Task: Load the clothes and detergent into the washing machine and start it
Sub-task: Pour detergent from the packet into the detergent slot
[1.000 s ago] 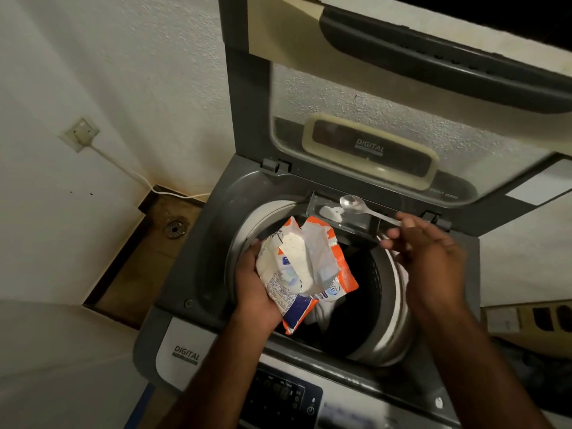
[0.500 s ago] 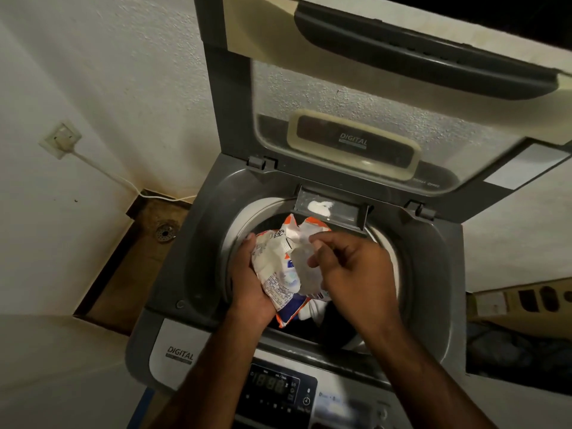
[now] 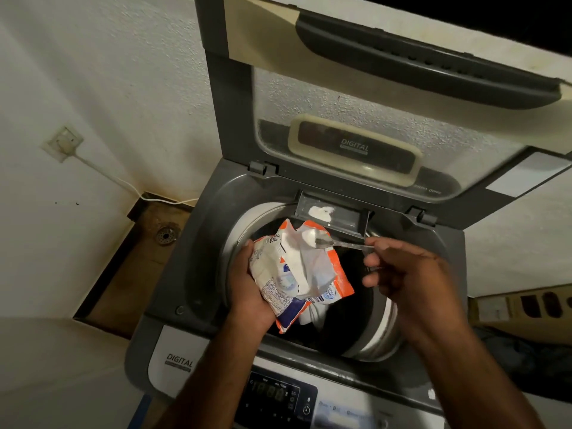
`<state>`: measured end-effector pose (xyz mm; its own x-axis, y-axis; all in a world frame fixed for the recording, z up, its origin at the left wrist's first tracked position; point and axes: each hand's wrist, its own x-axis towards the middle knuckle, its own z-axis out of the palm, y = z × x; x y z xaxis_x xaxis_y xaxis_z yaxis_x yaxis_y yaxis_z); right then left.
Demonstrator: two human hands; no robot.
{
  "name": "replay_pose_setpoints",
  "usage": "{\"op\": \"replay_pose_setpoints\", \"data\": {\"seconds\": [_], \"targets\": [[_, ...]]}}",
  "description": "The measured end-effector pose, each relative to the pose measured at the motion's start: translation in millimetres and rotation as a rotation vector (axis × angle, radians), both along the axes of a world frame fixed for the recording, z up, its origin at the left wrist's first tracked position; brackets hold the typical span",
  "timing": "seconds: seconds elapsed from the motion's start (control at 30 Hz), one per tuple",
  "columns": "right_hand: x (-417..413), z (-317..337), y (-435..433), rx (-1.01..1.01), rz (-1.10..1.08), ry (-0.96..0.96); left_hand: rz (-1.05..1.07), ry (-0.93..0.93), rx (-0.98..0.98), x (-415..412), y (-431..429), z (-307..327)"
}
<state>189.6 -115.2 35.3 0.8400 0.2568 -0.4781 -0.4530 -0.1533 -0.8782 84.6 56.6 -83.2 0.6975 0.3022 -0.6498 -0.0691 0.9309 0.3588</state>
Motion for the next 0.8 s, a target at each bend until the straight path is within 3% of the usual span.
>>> {"op": "replay_pose_setpoints", "data": {"seconds": [0.27,0.6,0.8], "targets": [[42,-4,3,0.026,-0.114,-0.067,-0.028,0.022,0.010,0,4,-2],[43,-55,37,-0.114,-0.033,-0.173,-0.004,0.049,-0.011,-1,2,0],[40,-27,27,-0.043,-0.092,-0.251,0.003,0.025,-0.031,-1,2,2]]}}
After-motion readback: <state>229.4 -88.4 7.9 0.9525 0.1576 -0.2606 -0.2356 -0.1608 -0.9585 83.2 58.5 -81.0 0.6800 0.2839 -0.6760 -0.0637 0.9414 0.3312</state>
